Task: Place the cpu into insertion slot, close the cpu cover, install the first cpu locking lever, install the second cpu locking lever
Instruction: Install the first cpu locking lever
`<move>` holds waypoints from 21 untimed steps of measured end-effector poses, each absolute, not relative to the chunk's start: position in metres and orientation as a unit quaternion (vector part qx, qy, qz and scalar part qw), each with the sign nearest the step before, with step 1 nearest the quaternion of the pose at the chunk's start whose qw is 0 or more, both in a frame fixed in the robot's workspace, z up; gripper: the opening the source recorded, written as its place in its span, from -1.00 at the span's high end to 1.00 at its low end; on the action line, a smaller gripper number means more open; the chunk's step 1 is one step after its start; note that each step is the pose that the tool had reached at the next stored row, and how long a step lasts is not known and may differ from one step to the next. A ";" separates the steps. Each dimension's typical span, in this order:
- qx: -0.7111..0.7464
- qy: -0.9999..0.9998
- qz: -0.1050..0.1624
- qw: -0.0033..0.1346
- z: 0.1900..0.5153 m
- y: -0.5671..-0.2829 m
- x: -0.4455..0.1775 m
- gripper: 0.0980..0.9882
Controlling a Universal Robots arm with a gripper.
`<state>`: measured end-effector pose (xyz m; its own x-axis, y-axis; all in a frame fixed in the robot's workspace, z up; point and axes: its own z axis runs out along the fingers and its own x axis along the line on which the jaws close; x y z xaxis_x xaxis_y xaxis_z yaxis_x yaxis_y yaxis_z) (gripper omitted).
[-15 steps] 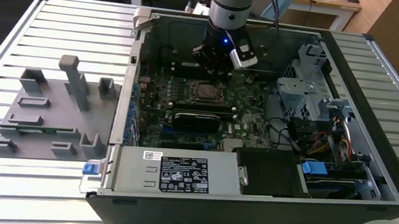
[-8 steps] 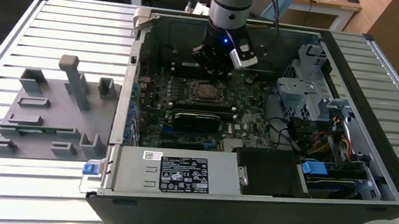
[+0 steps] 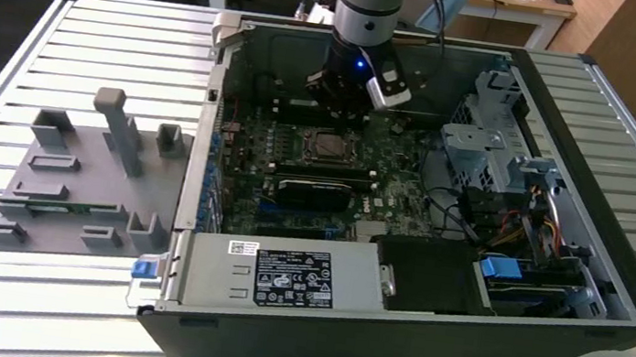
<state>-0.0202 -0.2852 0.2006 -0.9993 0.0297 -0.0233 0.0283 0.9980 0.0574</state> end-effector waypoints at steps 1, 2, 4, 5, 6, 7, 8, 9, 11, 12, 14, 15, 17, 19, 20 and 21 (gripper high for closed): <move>0.015 0.999 0.029 0.012 0.201 -0.285 -0.020 0.98; 0.015 0.999 0.029 0.012 0.201 -0.285 -0.020 0.98; 0.015 0.999 0.027 0.012 0.201 -0.285 -0.020 0.98; 0.015 0.999 0.026 0.012 0.201 -0.285 -0.020 0.98; 0.014 1.000 0.024 0.012 0.200 -0.285 -0.020 0.98; 0.014 1.000 0.022 0.012 0.200 -0.285 -0.020 0.98; 0.014 1.000 0.020 0.012 0.199 -0.285 -0.020 0.98; 0.014 1.000 0.018 0.012 0.199 -0.285 -0.020 0.98; 0.014 1.000 0.015 0.012 0.198 -0.285 -0.020 0.98; 0.014 1.000 0.015 0.012 0.197 -0.284 -0.020 0.98; 0.014 1.000 0.014 0.012 0.195 -0.284 -0.020 0.98; 0.014 1.000 0.014 0.012 0.195 -0.284 -0.020 0.98; 0.014 1.000 0.015 0.012 0.194 -0.283 -0.020 0.98; 0.014 1.000 0.017 0.012 0.195 -0.284 -0.021 0.98; 0.014 1.000 0.018 0.011 0.195 -0.284 -0.021 0.98; 0.014 1.000 0.019 0.011 0.195 -0.284 -0.021 0.98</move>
